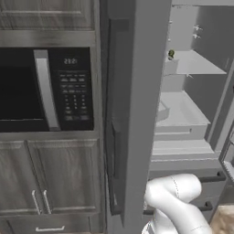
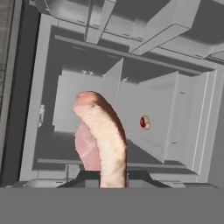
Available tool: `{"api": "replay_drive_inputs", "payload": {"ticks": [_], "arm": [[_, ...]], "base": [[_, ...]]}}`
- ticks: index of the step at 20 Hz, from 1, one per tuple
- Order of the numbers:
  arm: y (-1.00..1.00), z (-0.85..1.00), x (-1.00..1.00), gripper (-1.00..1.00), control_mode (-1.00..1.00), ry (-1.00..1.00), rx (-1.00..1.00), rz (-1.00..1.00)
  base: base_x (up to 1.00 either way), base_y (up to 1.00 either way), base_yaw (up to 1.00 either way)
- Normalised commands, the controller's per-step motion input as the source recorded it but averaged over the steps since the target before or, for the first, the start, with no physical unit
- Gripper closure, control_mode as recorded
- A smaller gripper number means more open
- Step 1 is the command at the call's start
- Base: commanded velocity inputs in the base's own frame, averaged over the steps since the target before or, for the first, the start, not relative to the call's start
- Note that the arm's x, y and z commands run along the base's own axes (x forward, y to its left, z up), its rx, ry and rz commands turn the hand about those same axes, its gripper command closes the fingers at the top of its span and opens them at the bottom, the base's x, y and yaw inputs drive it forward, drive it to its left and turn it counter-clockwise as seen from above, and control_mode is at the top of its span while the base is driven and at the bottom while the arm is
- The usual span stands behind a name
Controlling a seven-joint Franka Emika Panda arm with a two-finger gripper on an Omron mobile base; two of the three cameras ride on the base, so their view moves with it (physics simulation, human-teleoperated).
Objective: Transport the steak and cucumber to the fridge. Place the steak on the rack containing meat and place the cucumber on the rack containing the vegetable, ensuring meats and vegetables are on different racks.
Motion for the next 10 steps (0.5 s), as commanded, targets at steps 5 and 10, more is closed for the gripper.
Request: {"api": "replay_drive_inputs", "payload": {"ticks": [5,10], "arm": [[0.00,0.00,0.00,1.00,1.00,0.00,0.00,0.00],[0.00,0.00,0.00,1.00,1.00,0.00,0.00,0.00]], "base": [[0.85,-0.07,0.09],[0.81,0.00,0.07]]}}
